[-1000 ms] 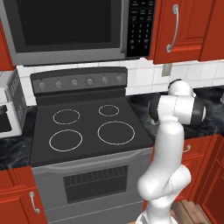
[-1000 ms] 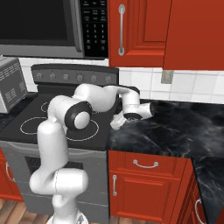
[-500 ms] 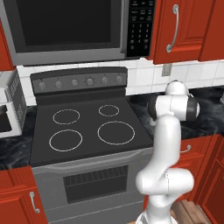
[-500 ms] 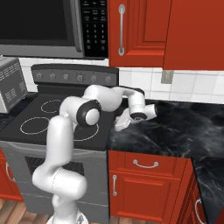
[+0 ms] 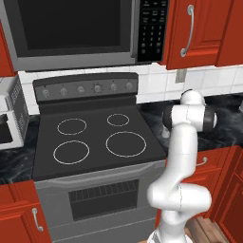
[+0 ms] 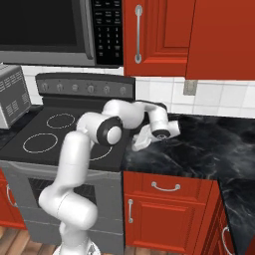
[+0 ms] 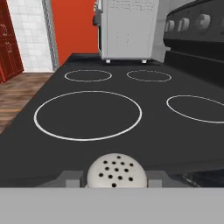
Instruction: Take 2 condiments from the cabinet and move them on the counter near the stove.Make sure the condiments are lined up with each other, next to each other.
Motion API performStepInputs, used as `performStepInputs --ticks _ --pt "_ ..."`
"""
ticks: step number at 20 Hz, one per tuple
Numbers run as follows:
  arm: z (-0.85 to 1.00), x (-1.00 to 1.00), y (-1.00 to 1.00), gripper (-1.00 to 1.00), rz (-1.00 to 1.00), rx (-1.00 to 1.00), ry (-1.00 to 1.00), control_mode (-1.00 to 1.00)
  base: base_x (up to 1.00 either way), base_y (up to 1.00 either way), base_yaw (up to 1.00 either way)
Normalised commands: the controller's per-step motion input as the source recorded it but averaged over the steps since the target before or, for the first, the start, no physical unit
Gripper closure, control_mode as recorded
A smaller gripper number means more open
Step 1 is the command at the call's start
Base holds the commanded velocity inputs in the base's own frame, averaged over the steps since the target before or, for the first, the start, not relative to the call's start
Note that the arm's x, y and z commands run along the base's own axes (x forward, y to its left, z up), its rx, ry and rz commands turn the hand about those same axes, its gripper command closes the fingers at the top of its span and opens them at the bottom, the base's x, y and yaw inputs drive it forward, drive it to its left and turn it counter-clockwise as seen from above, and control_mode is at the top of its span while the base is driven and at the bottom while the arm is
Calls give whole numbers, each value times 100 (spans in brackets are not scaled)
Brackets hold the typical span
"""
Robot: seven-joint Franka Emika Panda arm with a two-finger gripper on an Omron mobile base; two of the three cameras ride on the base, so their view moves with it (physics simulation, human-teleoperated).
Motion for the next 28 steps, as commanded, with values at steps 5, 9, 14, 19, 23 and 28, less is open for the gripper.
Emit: performStepInputs --ticks 5,9,14,19,23,28 --pt "-24 9 5 100 1 0 0 -100 0 0 0" --pt "-12 11 0 100 0 0 0 -100 0 0 0" --pt "-15 14 1 100 0 0 1 -100 0 0 0" --pt "-19 0 2 -100 0 0 1 -100 0 0 0" --pt "-1 -13 0 -100 0 0 0 -100 0 0 0" --pt "19 -16 0 -100 0 0 0 -100 0 0 0"
